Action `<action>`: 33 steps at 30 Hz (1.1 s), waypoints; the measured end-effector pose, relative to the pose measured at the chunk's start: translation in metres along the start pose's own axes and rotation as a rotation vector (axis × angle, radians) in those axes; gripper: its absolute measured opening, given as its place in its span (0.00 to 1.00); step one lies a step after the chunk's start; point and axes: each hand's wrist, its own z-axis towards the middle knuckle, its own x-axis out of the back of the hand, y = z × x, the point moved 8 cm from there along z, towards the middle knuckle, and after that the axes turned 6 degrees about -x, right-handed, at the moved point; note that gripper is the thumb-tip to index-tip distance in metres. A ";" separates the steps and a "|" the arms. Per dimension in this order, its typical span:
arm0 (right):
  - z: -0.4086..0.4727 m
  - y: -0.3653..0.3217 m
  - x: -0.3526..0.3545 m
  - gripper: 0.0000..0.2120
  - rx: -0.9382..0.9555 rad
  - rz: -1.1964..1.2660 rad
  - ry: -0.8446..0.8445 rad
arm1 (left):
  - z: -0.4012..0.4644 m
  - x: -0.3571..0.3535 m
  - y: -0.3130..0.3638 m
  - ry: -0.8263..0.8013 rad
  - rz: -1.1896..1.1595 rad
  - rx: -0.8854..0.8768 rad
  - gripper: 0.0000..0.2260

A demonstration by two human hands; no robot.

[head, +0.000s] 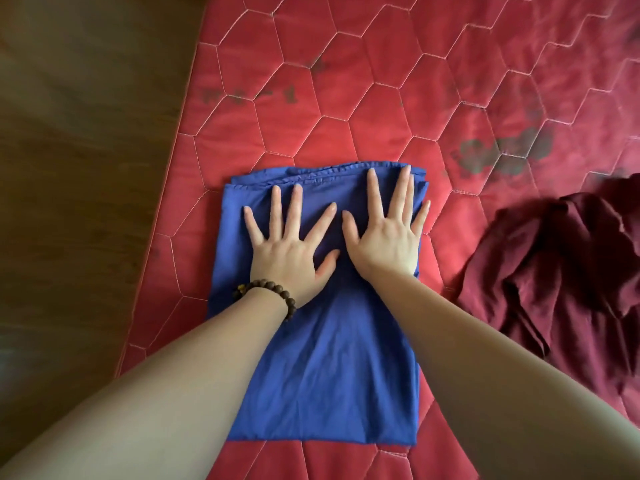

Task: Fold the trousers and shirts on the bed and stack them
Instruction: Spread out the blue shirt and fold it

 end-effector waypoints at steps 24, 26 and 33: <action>-0.151 0.005 -0.012 0.26 0.107 -0.034 -0.065 | -0.130 -0.008 -0.010 -0.050 0.007 -0.166 0.29; -0.160 0.023 -0.005 0.26 0.002 -0.065 -0.023 | -0.143 -0.003 -0.022 -0.031 0.008 -0.128 0.30; -0.228 -0.017 -0.027 0.30 0.333 -0.086 -0.080 | -0.179 -0.014 0.002 -0.059 -0.017 -0.336 0.33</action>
